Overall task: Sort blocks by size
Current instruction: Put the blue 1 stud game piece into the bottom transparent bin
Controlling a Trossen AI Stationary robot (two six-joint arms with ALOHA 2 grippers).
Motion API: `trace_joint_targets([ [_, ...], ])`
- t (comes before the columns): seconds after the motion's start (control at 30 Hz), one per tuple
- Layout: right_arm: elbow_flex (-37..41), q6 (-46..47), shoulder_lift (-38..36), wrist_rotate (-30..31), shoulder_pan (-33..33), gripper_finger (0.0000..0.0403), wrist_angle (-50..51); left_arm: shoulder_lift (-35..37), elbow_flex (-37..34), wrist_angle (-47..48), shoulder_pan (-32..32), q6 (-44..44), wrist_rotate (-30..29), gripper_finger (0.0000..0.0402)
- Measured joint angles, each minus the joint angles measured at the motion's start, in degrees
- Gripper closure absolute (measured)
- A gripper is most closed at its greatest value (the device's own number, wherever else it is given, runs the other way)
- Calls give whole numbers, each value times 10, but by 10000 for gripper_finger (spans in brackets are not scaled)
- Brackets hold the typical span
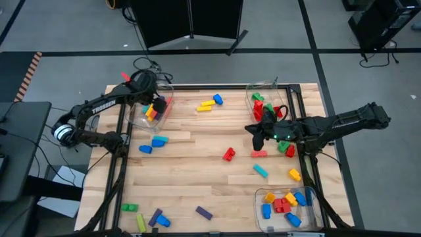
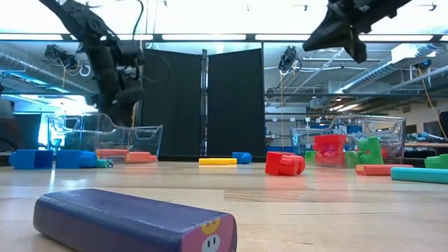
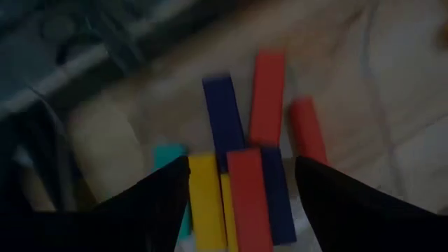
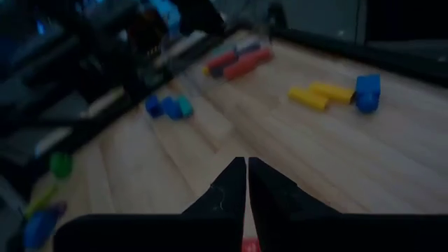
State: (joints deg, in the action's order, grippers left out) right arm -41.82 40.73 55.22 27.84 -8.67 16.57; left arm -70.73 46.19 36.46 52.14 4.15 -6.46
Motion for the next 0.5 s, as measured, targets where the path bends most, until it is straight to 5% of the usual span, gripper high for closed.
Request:
trace_joint_targets([
  [0.3,-6,-171,55,8,97,359,-212,28,78,-4,-1,-85,-19,136],
  [0.5,-134,-273,194,-37,161,359,-219,28,93,1,-1,-85,-19,136],
])
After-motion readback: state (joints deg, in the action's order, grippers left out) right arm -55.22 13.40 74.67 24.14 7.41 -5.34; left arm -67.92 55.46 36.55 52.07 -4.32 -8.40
